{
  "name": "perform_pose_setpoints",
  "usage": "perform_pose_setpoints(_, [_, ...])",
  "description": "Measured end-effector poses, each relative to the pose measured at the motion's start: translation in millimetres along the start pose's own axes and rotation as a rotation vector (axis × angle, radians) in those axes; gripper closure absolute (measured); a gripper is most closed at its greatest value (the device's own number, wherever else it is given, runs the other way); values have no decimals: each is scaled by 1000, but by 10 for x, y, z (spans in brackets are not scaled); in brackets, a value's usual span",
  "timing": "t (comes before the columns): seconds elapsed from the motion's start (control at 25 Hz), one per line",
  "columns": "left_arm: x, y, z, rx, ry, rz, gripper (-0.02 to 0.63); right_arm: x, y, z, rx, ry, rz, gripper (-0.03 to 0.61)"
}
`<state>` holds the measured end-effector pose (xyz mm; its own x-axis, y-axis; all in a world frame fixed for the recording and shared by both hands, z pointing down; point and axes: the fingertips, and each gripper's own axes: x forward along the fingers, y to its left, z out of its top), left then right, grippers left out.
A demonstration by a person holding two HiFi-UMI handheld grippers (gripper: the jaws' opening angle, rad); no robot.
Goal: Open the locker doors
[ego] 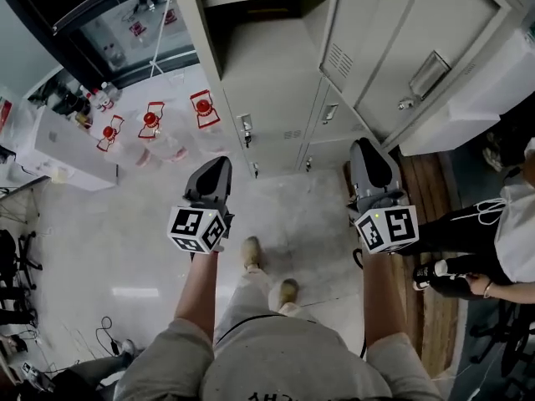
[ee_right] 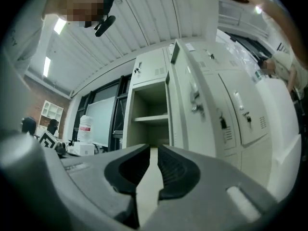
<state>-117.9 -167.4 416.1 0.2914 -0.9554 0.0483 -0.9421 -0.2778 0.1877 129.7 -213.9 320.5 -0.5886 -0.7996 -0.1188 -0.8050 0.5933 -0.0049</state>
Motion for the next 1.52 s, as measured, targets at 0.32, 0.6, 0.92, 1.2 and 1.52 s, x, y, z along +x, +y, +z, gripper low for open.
perform_pose_setpoints(0.32, [252,706,-399,-63,41,37,615,780,576,-1127,120,131,118,528])
perform_pose_setpoints(0.6, [561,1278,-772,-87,67,29,615,1534,1165,-1967,179,204,203,528])
perform_pose_setpoints(0.92, [925,1658,-1273,-123,104,-3,615,2052,1425,-2907,213,308,209,509])
perform_pose_setpoints(1.2, [1123,1810,-1588,-145,118,-29,615,2447,1556,-3472,206,372,196,449])
perform_pose_setpoints(1.52, [1148,1909,-1725,-146,129,-46,615,2716,1613,-3722,150,394,198,399])
